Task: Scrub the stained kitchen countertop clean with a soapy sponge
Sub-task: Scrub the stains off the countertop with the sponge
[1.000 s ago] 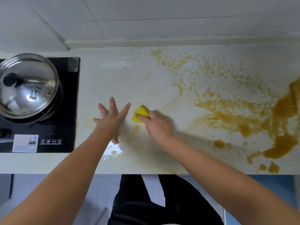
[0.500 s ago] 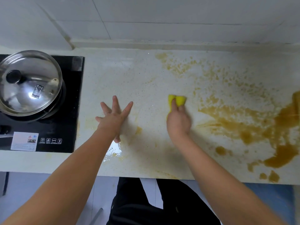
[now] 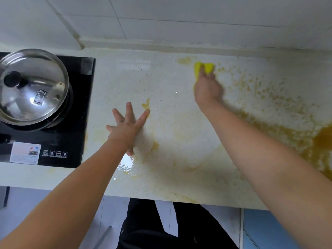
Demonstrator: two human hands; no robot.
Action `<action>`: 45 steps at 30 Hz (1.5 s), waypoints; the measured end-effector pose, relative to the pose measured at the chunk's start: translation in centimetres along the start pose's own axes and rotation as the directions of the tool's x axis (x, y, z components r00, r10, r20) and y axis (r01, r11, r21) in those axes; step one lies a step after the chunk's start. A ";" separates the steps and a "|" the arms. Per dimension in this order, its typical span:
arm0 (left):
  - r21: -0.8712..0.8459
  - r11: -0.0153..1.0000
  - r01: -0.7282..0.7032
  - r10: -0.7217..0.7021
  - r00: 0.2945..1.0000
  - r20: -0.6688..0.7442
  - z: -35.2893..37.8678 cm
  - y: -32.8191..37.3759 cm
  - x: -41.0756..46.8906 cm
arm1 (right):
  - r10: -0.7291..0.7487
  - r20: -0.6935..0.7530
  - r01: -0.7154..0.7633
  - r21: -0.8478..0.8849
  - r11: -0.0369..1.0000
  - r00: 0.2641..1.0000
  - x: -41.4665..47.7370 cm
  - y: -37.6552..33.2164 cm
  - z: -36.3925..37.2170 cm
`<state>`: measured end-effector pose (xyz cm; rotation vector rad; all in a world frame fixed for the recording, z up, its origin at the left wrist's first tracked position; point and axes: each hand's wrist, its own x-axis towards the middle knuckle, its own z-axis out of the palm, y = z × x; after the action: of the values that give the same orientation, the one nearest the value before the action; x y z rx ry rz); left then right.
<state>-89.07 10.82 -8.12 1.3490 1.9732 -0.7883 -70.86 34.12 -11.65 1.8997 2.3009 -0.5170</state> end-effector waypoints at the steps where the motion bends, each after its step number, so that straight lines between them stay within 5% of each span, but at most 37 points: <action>1: 0.000 1.000 0.002 -0.002 1.000 0.001 -0.1 0.0 0.0 | 0.071 0.010 -0.071 -0.001 0.997 0.997 -0.6 0.9 -0.1; 4: 0.002 1.000 -0.001 0.001 1.000 -0.003 -0.3 0.2 0.1 | 0.091 0.043 -0.086 -0.090 0.992 0.995 -5.1 1.4 0.4; 8: 0.000 1.000 -0.014 0.013 1.000 -0.017 -0.7 0.1 0.4 | -0.236 0.146 0.256 -0.133 0.958 0.961 -11.2 -3.5 2.6; 14: 0.001 1.000 -0.006 0.006 1.000 -0.016 -0.6 -0.1 1.0 | -0.483 0.118 0.494 -0.103 0.863 0.868 -2.7 -9.1 1.6; 16: 0.007 1.000 -0.001 0.001 1.000 -0.016 -0.6 -0.2 1.0 | -0.429 0.106 0.441 -0.151 0.885 0.897 1.4 -8.5 0.2; 19: 0.008 1.000 0.006 -0.006 1.000 -0.011 -0.6 0.0 1.1 | -0.166 -0.012 0.165 -0.053 0.985 0.986 4.2 -4.4 -1.0; 23: 0.007 1.000 0.003 -0.003 1.000 -0.006 -1.0 0.1 1.0 | 0.002 -0.029 -0.005 -0.108 0.994 1.000 0.7 -1.2 -0.5; 26: 0.001 1.000 0.002 -0.002 1.000 -0.007 -1.2 0.0 1.0 | -0.055 0.052 0.062 -0.142 0.988 0.997 -2.2 -4.0 1.1; 31: 0.011 1.000 0.003 -0.003 1.000 -0.005 -1.2 0.0 1.2 | -0.400 0.088 0.405 -0.060 0.912 0.913 0.1 -10.5 1.8; 34: 0.010 1.000 0.023 -0.023 1.000 0.005 -1.3 0.2 1.5 | -0.344 0.103 0.348 -0.016 0.937 0.933 3.6 -9.2 0.4; 37: 0.003 1.000 0.027 -0.027 1.000 0.003 -1.3 0.2 1.6 | -0.129 -0.035 0.129 -0.017 0.992 0.991 5.2 -2.5 -1.5; 42: -0.013 1.000 0.004 -0.004 1.000 -0.015 -1.6 0.3 1.5 | 0.134 -0.205 -0.148 -0.057 0.987 0.970 1.8 10.3 -2.7; 45: -0.027 1.000 0.003 -0.003 1.000 -0.020 -1.8 0.3 1.6 | 0.110 -0.210 -0.120 -0.036 0.992 0.972 -2.6 9.9 0.5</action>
<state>-89.54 13.19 -8.24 1.3433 1.9947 -0.7496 -60.76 33.14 -13.19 2.1393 2.2798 -0.2577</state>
